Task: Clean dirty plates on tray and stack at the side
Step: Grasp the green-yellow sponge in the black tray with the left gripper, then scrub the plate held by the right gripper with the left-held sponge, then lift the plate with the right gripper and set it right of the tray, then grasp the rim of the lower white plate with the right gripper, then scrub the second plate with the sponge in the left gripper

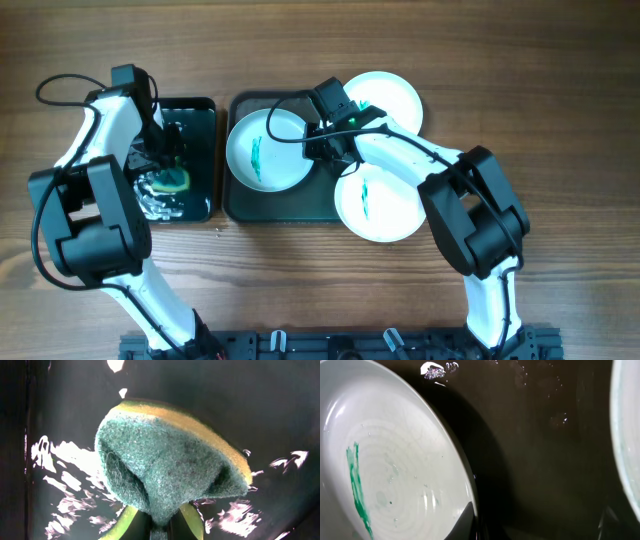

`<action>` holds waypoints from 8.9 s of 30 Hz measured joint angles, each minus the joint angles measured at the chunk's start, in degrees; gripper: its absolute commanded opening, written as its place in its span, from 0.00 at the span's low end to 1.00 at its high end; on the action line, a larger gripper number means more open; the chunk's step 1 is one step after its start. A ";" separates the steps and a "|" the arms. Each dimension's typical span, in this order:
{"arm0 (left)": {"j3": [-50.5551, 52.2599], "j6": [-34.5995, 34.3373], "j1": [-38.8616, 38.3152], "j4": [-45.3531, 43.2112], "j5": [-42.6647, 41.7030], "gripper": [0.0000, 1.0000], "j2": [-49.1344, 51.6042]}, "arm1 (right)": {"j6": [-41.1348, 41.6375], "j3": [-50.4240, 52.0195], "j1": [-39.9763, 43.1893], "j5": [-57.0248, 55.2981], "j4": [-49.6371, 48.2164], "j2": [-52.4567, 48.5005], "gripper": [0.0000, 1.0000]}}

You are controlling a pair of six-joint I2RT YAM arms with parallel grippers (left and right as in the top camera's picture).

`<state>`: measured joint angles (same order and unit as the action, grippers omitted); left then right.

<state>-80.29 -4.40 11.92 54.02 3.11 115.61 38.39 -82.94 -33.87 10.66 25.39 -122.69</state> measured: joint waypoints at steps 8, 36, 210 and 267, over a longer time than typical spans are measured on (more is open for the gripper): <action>-7.87 -1.14 -1.22 11.58 -9.77 0.04 -9.90 | -0.11 -0.04 0.02 0.50 0.96 0.00 0.04; 0.20 -8.79 -24.37 -8.41 -20.35 0.04 1.09 | -0.96 -0.15 0.04 1.33 1.77 0.00 0.04; -22.51 -16.70 -19.28 14.99 -6.47 0.04 -11.41 | 0.63 7.37 2.84 -3.30 8.98 12.15 0.04; -0.57 -5.79 -30.82 -16.63 -19.54 0.04 2.71 | 0.81 6.69 3.08 7.15 2.71 4.48 0.04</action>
<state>-80.86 -10.20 -18.90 37.39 -16.43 118.32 39.20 -76.25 -30.79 17.80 28.10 -118.21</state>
